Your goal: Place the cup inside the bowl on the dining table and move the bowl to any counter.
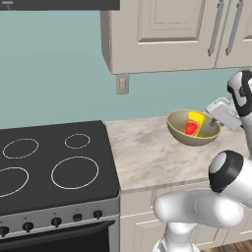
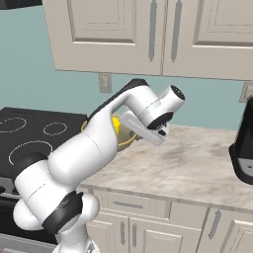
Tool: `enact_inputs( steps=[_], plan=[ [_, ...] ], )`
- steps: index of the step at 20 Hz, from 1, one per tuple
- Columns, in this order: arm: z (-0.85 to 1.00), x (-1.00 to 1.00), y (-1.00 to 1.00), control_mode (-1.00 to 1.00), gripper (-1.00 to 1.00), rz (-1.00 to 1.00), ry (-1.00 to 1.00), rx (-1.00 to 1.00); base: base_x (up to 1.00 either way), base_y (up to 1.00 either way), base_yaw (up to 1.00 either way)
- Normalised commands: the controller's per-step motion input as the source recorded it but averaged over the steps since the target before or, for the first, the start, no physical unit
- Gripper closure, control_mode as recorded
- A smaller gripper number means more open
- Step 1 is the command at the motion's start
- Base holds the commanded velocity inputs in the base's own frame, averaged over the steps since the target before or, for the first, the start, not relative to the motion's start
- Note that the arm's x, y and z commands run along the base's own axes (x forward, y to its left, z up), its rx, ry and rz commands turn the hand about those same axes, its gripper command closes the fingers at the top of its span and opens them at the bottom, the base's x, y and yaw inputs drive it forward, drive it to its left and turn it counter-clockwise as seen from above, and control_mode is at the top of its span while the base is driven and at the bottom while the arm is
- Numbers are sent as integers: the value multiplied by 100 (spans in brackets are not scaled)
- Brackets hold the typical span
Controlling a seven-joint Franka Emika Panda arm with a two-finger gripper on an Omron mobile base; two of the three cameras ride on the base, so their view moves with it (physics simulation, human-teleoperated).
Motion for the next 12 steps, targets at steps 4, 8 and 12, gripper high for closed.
enact_inputs(
  steps=[4, 8, 12],
  plan=[
    [0, 0, 0, 100, 100, 0, 0, 0, 0, 0, 0],
    [0, 0, 0, -100, 100, 0, 0, 0, 0, 0, 0],
    [0, 0, 0, -100, 100, 0, 0, 0, 0, 0, 0]
  ],
)
